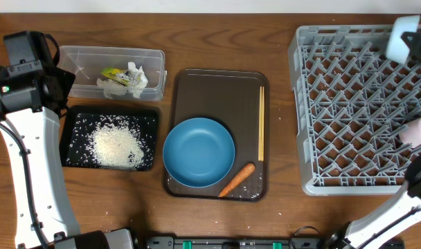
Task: Sort waste into correct bins and load items into the dishwasher rack
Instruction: 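Carry the light-blue bowl with the right gripper and set it in the rack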
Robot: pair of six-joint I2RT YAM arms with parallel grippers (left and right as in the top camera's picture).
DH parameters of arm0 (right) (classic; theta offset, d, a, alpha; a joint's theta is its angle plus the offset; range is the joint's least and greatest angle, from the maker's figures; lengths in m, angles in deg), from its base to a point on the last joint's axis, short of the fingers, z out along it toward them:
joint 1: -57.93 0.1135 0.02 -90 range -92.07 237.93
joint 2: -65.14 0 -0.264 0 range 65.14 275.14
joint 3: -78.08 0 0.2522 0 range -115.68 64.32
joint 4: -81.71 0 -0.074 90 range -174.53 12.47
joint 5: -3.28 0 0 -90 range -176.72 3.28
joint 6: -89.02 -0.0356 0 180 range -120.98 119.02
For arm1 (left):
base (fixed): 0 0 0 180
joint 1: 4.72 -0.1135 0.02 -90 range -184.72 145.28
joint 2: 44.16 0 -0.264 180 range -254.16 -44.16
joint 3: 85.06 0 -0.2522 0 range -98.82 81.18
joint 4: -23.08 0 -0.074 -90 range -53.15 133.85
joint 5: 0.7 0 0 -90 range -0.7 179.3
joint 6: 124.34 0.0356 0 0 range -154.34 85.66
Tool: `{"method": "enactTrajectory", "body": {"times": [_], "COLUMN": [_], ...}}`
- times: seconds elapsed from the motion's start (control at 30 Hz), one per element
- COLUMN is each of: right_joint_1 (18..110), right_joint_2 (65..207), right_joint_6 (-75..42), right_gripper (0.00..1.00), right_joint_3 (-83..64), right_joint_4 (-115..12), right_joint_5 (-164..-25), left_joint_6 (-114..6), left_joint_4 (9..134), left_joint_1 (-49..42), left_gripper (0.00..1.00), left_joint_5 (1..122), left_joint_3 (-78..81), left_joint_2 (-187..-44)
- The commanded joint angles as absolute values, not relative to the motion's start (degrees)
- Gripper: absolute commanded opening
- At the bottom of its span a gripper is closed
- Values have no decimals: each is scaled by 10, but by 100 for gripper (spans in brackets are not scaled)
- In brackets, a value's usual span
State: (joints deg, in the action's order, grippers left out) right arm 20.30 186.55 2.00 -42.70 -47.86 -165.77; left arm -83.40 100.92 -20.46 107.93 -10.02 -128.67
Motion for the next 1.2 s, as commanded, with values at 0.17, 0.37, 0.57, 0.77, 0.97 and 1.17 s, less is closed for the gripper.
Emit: {"method": "enactTrajectory", "body": {"times": [0.17,0.37,0.57,0.77,0.97,1.17], "right_joint_1": [176,176,174,192,193,174], "right_joint_2": [1959,1982,1982,1982,1982,1978], "right_joint_6": [29,27,-21,-33,-85,-94], "right_gripper": [1,1,1,1,1,7], "right_joint_3": [-424,-424,-424,-424,-424,-425], "right_joint_4": [-485,-487,-509,-513,-505,-485], "right_joint_5": [-1760,-1759,-1760,-1753,-1640,-1615], "left_joint_6": [-827,-827,-827,-827,-827,-827], "left_joint_4": [1010,1010,1010,1010,1010,1010], "left_joint_1": [-207,-207,-207,-207,-207,-207], "left_gripper": [100,99,99,99,99,99], "left_joint_5": [1093,1093,1093,1093,1093,1093], "left_joint_3": [-98,-98,-98,-98,-98,-98], "left_joint_2": [-1289,-1289,-1289,-1289,-1289,-1289]}}
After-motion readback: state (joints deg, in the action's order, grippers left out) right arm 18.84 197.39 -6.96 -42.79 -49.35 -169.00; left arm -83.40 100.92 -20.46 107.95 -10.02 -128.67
